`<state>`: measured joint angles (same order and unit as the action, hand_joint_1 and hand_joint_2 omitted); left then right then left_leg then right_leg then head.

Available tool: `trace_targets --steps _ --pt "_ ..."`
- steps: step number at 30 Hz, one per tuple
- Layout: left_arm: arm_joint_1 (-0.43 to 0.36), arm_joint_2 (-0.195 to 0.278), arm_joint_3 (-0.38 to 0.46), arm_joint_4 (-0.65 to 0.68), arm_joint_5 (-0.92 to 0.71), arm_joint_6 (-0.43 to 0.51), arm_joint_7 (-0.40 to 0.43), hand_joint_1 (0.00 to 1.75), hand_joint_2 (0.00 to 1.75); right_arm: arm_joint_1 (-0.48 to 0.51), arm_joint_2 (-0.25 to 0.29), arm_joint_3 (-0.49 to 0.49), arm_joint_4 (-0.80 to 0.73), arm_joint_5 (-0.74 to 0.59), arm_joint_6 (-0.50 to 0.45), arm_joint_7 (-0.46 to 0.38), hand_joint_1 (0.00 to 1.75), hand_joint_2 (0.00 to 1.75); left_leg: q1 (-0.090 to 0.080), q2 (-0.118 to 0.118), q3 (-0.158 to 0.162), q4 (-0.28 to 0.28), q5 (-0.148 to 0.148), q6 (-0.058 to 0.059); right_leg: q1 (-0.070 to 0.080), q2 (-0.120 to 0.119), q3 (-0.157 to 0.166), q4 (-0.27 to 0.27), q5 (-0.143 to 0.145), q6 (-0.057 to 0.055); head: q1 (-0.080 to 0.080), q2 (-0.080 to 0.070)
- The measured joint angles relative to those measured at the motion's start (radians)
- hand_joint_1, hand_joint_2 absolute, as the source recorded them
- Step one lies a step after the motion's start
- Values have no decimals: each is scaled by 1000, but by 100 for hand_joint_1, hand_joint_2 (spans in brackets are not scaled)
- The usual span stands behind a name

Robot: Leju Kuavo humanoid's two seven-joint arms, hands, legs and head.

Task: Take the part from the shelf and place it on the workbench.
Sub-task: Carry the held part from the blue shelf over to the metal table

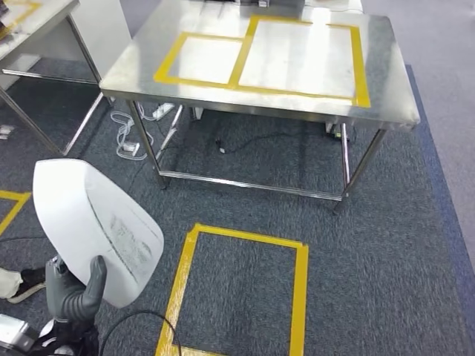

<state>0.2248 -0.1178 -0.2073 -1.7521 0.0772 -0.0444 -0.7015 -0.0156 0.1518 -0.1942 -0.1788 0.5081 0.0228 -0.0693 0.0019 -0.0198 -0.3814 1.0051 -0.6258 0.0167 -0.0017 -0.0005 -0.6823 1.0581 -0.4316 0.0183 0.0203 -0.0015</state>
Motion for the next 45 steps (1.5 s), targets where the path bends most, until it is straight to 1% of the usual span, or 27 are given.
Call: trace_targets --steps 2,4,6,8,9,10,13,14,15,17,19,20,22,24,25,28,29,31,33,35,38,39,40,41,43,44,45 --pt "-4 0 -2 -1 1 0 0 175 175 -5 -1 0 -1 1 1 1 0 0 3 3 -18 70 34 -11 -1 2 34 -10 -19 -14 0 0" --pt "-6 0 -3 -1 3 -1 -1 175 175 -7 -2 0 -1 1 2 3 0 0 4 7 -97 198 58 -19 -7 2 71 -18 -43 -23 -3 0" --pt "-4 1 -3 -1 6 -1 -1 175 175 -5 -2 -1 -1 2 3 4 0 0 7 8 -190 289 0 -27 -9 3 107 -24 -72 -25 -4 0" --pt "-3 2 -3 -1 7 -1 -1 175 175 -2 -2 -1 -1 2 3 5 0 0 9 9 -257 299 -86 -29 -11 6 148 -26 -104 -23 -4 0" --pt "-2 3 -3 -1 8 -1 -1 175 175 0 -2 -1 -1 2 3 5 0 0 9 10 -276 276 -99 -28 -12 8 169 -26 -121 -21 -4 0" --pt "-1 3 -3 -1 8 -1 -1 175 175 1 -1 -1 -1 2 3 6 0 0 9 11 -288 237 -71 -27 -14 9 191 -26 -139 -18 -4 0" --pt "4 6 -3 1 8 -1 0 175 175 2 -1 -1 2 3 4 6 0 0 5 21 -302 105 145 -21 -14 12 240 -35 -189 -4 -7 0" --pt "5 7 -4 2 9 -1 0 175 175 1 -1 -1 2 3 4 7 0 0 4 21 -302 85 183 -15 -13 13 255 -41 -196 4 -8 0" --pt "5 7 -4 2 9 -1 0 175 175 -1 -1 -1 2 3 4 8 0 0 2 19 -296 77 182 -8 -12 13 268 -43 -194 13 -7 0" --pt "2 7 -4 2 10 -2 0 175 175 -4 -1 -1 1 3 6 9 0 0 5 11 -268 59 168 8 -13 10 265 -16 -169 28 -3 0" --pt "1 6 -5 2 10 -3 0 175 175 -5 -1 -1 1 2 9 7 0 0 5 9 -232 42 153 21 -13 9 202 79 -154 34 0 0" --pt "1 6 -5 2 10 -4 0 175 175 -6 -1 -2 1 1 10 6 0 0 3 9 -215 35 142 26 -12 9 155 139 -166 33 2 0" --pt "1 6 -6 2 9 -5 0 175 175 -4 -1 -4 1 0 11 4 0 0 -1 8 -179 28 116 32 -9 9 64 220 -226 30 2 0" --pt "1 6 -6 2 9 -5 0 175 175 0 -1 -7 1 -2 11 3 0 0 -7 6 -137 26 85 37 -5 9 12 212 -265 24 2 0" --pt "1 6 -6 2 9 -5 0 175 175 3 -1 -9 1 -2 11 2 0 0 -11 5 -114 25 68 38 -2 9 3 175 -250 17 2 0" --pt "2 6 -8 3 9 -5 0 175 175 8 -3 -15 2 -5 11 -1 0 0 -17 0 -55 21 18 37 17 15 8 37 -83 -15 -3 0" --pt "2 6 -9 4 9 -5 0 175 175 8 -4 -17 2 -5 10 -1 0 0 -15 -4 -41 17 5 33 24 18 19 14 -49 -21 -6 0" --pt "2 5 -12 4 9 -5 0 175 175 4 -5 -20 0 -6 10 -2 0 0 -11 -10 -20 29 9 21 29 20 54 -7 -51 -27 -6 0" --pt "1 5 -13 4 8 -4 0 175 175 1 -6 -22 0 -7 8 -3 0 0 -9 -4 -37 98 43 8 25 17 97 -32 -55 -35 -5 0" --pt "1 6 -12 5 7 -2 -1 175 175 -1 -6 -24 0 -8 7 -3 0 0 -5 3 -107 206 46 -7 15 14 134 -49 -66 -39 -6 0" --pt "8 8 -12 5 7 -1 -1 175 175 6 -6 -25 0 -9 7 -4 0 0 8 6 -222 286 -61 -31 -2 17 175 -57 -100 -31 -7 0" --pt "9 8 -12 5 7 -1 -1 175 175 10 -6 -25 0 -10 7 -4 0 0 13 7 -246 273 -87 -38 -9 18 192 -57 -115 -24 -6 0" --pt "11 9 -12 5 7 -1 -1 175 175 13 -6 -25 0 -10 7 -4 0 0 19 9 -260 242 -86 -44 -16 20 210 -57 -131 -17 -7 0" --pt "13 10 -12 5 7 0 -1 175 175 15 -6 -25 0 -10 7 -4 0 0 25 11 -267 196 -45 -51 -23 21 226 -57 -147 -10 -7 0" --pt "17 13 -13 6 7 0 0 175 175 17 -6 -25 1 -10 7 -4 0 0 32 23 -273 110 87 -57 -29 23 258 -56 -181 7 -15 0" --pt "19 13 -13 6 7 0 0 175 175 15 -6 -25 2 -10 7 -4 0 0 31 27 -271 88 132 -53 -30 23 270 -62 -196 17 -19 0" --pt "19 14 -13 7 7 0 0 175 175 13 -6 -25 2 -10 7 -4 0 0 30 29 -268 78 150 -44 -29 22 285 -65 -201 28 -22 0"
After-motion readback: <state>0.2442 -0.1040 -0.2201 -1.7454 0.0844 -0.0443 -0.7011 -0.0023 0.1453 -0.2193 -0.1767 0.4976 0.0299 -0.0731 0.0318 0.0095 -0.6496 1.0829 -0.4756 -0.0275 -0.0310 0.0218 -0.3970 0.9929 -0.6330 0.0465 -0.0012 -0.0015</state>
